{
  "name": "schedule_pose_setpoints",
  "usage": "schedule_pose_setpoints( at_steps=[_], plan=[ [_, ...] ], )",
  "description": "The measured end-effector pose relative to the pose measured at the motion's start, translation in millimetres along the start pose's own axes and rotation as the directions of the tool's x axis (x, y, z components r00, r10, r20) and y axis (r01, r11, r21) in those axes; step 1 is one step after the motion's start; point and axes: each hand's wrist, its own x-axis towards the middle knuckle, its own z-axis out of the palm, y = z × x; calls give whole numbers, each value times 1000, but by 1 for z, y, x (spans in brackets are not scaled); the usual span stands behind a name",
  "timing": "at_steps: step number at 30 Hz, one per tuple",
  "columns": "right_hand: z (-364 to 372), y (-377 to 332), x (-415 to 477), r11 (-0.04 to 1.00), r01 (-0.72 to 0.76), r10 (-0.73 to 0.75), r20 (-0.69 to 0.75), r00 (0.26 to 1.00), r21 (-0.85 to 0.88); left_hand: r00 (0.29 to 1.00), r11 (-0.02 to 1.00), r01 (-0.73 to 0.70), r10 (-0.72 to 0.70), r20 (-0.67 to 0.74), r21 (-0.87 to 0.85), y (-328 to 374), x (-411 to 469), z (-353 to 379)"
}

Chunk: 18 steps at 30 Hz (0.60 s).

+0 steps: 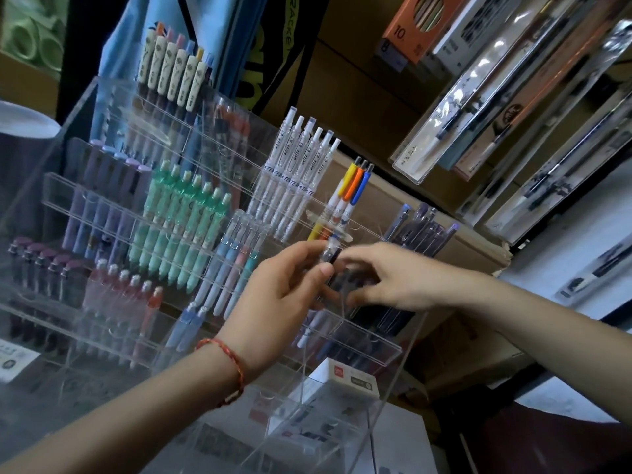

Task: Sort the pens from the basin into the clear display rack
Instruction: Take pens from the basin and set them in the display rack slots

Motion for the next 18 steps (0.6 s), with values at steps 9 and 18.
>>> schedule_pose_setpoints(
  at_steps=[9, 18],
  plan=[
    [-2, -15, -41, 952, 165, -117, -195, 974, 256, 957, 907, 288, -262, 123, -306, 6, -12, 15],
    [8, 2, -43, 876, 81, 27, -216, 976, 476, 857, 718, 506, -356, 372, -478, 6, -15, 28]
  ],
)
